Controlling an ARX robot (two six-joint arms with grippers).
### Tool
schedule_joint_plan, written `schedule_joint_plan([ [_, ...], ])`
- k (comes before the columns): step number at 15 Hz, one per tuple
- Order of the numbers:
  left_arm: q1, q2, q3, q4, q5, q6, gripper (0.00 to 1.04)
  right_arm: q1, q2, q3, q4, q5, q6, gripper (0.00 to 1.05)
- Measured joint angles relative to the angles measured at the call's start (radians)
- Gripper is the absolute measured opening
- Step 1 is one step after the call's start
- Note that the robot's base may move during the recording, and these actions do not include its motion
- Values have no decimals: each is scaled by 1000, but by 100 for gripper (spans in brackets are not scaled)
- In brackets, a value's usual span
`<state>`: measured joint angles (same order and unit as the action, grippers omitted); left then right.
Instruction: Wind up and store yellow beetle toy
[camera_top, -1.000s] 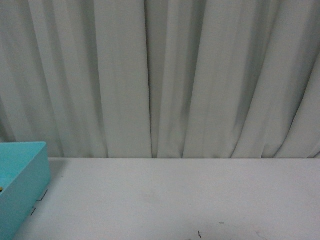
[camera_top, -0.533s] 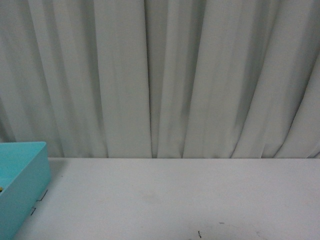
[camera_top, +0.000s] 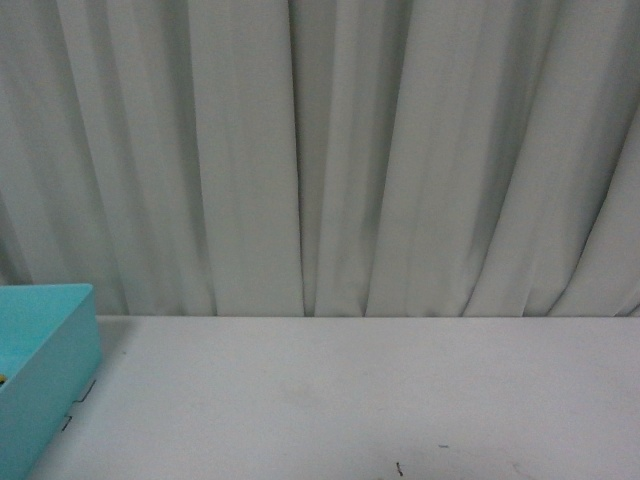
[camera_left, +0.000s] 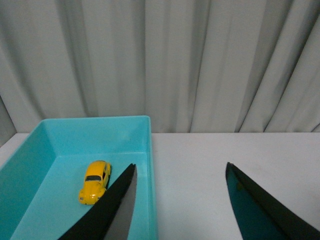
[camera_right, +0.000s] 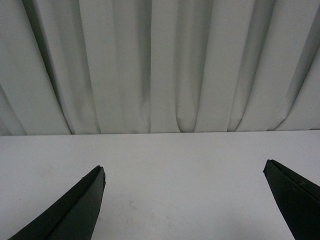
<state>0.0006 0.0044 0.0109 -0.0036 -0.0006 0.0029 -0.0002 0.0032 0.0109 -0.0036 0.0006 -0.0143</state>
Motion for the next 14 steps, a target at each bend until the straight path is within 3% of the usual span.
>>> schedule_joint_plan([
  [4, 0, 0, 0, 0, 0, 0, 99, 0, 0, 0, 0, 0, 0, 98],
  [14, 0, 0, 0, 0, 0, 0, 98, 0, 0, 0, 1, 0, 0, 98],
])
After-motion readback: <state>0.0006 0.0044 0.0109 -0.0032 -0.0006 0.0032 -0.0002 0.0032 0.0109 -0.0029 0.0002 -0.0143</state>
